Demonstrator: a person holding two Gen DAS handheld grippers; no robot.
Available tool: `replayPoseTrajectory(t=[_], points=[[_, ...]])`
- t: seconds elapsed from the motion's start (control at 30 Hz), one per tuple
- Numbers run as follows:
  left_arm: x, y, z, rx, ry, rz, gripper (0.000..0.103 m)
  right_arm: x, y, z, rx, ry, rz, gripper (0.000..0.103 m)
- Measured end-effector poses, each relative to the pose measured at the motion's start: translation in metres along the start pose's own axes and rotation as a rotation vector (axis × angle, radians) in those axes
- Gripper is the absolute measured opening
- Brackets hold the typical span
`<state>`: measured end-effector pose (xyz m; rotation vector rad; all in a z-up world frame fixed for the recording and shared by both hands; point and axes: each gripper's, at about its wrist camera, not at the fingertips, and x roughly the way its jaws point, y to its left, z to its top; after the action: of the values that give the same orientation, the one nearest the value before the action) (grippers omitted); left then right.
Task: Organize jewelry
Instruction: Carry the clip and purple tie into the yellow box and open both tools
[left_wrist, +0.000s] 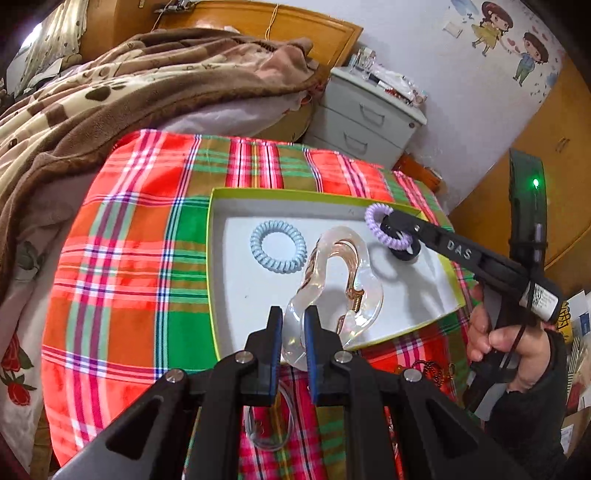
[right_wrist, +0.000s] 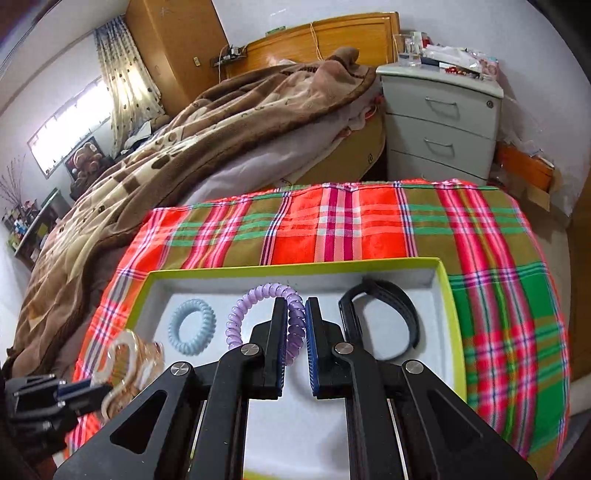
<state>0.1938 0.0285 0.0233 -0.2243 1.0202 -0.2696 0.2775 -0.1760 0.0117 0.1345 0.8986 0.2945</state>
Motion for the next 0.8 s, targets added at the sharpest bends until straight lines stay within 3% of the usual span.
replayPoseTrajectory(t=[0.3, 0.43, 0.8], points=[[0.016, 0.009, 0.005, -0.032, 0.032, 0.034, 0.012, 0.029, -0.003, 0.006, -0.002, 0.045, -0.005, 0.010], [0.017, 0.008, 0.007, -0.008, 0.014, 0.107, 0.012, 0.035, -0.003, 0.005, -0.010, 0.051, -0.013, 0.010], [0.030, 0.008, 0.010, -0.006, 0.047, 0.122, 0.013, 0.044, -0.004, 0.005, -0.011, 0.061, -0.017, 0.010]])
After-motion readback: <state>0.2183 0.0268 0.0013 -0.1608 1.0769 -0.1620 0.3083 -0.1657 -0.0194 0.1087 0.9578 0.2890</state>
